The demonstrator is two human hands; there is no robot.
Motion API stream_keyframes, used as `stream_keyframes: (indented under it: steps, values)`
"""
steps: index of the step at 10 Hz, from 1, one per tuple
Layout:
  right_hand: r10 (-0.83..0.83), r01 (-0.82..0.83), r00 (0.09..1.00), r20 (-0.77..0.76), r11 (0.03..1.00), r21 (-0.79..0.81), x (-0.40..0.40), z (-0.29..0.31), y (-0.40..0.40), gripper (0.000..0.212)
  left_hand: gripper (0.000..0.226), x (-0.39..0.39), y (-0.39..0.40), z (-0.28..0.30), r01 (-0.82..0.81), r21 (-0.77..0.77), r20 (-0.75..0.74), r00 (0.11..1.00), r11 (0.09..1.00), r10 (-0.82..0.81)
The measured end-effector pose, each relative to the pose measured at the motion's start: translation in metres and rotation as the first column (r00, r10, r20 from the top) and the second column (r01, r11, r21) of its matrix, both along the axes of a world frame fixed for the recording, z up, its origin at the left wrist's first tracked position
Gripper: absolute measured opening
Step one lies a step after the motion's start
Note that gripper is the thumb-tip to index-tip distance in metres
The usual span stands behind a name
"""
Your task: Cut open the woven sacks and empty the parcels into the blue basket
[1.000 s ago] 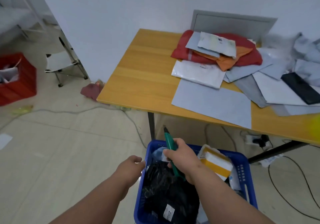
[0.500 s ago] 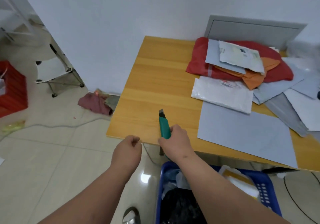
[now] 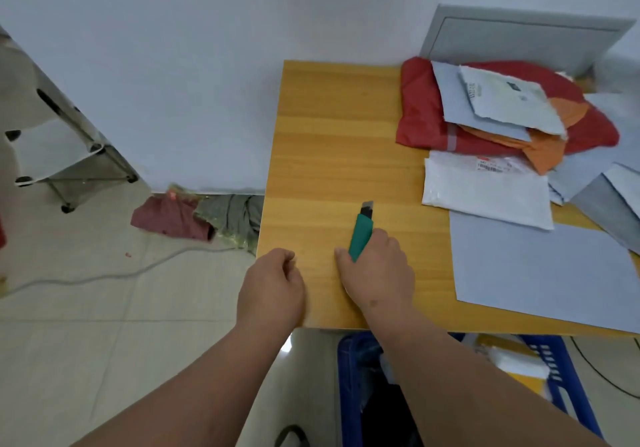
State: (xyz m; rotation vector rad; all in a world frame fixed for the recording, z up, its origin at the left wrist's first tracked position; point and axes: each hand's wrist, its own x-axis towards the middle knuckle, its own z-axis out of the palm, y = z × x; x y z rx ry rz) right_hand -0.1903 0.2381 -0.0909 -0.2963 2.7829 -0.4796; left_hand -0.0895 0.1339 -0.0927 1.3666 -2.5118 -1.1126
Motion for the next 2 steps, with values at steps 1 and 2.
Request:
stream_keyframes:
  steps: [1,2]
  values:
    - [-0.006,0.006,1.000,-0.028,1.000,0.002,0.003,0.007,0.008,0.059,0.032,0.002,0.002,0.003,0.026,0.003,-0.030,0.999,1.000,-0.026]
    - [0.003,-0.003,1.000,-0.017,1.000,0.018,0.006,0.018,0.018,0.059,0.034,0.007,0.005,0.012,0.025,0.016,-0.037,0.999,1.000,-0.025]
